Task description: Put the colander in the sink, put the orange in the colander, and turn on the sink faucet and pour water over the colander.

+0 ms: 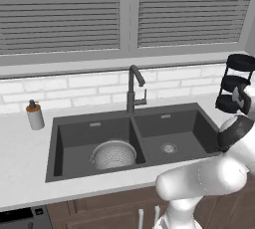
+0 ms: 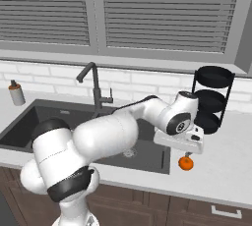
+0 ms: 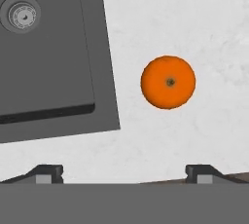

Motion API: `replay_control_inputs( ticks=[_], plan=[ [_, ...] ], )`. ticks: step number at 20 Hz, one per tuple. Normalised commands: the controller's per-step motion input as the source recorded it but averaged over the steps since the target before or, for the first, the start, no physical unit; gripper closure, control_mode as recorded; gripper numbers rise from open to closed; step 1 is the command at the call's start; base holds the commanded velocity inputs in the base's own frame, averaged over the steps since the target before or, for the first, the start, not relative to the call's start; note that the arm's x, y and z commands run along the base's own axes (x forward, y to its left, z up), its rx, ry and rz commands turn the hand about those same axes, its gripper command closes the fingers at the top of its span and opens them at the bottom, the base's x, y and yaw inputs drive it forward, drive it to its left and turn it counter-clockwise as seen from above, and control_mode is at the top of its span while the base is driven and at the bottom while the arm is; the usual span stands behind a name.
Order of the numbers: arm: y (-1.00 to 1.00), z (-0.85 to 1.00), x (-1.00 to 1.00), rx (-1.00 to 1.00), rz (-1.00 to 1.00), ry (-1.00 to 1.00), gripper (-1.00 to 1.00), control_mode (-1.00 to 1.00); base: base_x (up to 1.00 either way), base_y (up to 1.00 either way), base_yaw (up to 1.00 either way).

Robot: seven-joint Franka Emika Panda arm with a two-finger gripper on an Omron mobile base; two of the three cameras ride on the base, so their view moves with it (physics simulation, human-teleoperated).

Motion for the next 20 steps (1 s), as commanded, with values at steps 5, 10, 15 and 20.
replay_control_inputs(
  ticks=[5,10,15,20],
  plan=[
    [-0.26,-0.44,0.19,0.11,0.0,0.0,-1.0,-1.0,0.0,0.0,0.0],
    [-0.2,-0.25,0.15,0.05,0.0,0.0,-1.0,-1.0,0.0,0.0,0.0],
    [-0.01,-0.2,0.14,0.0,0.0,0.0,-1.0,-1.0,0.0,0.0,0.0],
    [0.0,-0.18,0.04,0.0,0.0,0.0,-1.0,-1.0,0.0,0.0,0.0]
  ],
)
